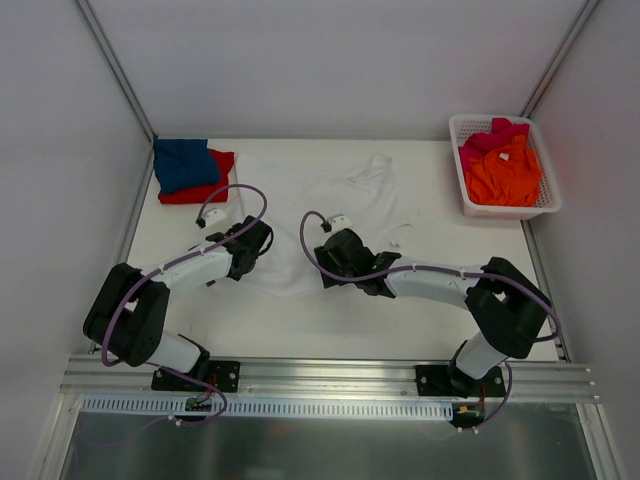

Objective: Fold and stack the t-shirts
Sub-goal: Flatten the tshirt out

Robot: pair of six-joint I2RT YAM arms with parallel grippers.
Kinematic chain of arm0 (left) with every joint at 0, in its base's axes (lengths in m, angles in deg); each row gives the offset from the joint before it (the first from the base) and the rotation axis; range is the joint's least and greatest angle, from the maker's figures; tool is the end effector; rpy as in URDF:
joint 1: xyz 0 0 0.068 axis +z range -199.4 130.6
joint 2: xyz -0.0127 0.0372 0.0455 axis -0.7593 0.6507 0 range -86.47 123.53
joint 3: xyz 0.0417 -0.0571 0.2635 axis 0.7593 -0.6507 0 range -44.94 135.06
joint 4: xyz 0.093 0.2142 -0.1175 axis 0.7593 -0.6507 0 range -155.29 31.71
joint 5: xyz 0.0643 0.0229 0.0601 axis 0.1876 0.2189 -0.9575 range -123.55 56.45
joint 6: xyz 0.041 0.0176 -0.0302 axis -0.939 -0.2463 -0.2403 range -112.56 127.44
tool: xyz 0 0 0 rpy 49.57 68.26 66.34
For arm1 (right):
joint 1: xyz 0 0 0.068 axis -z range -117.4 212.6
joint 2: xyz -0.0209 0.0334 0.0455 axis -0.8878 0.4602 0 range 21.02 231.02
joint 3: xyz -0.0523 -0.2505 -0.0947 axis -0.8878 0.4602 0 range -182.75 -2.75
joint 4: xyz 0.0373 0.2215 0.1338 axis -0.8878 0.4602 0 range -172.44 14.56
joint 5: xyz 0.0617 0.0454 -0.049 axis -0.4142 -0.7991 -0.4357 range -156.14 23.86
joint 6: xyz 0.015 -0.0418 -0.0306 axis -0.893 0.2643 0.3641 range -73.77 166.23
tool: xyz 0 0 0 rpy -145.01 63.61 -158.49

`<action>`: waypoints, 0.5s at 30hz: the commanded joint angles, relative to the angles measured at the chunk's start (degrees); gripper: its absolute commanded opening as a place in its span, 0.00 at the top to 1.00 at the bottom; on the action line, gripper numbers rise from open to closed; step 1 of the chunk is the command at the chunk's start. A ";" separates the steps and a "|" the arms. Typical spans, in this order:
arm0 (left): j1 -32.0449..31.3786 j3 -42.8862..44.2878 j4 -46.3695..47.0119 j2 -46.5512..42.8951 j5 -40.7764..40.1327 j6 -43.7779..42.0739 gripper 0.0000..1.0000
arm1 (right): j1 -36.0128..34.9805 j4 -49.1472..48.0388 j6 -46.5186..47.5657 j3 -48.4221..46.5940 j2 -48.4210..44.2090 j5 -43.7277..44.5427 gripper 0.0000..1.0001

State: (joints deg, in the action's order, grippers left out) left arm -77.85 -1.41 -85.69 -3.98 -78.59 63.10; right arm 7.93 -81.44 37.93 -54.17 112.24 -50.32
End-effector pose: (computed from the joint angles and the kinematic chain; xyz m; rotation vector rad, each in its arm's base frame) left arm 0.2348 -0.0987 0.1770 -0.7339 2.1851 0.3850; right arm 0.2012 0.2671 0.1960 -0.7579 2.1345 0.2726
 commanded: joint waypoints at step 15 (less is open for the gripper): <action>-0.03 0.42 -1.08 -1.11 -0.67 -0.02 0.02 | 0.62 -8.11 -3.92 6.42 1.07 -5.53 0.67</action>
State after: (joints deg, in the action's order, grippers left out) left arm -77.85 -1.41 -85.69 -3.98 -78.59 63.10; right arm 8.36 -87.10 35.20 -48.25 114.31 -54.96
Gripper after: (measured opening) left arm 0.979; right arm 0.324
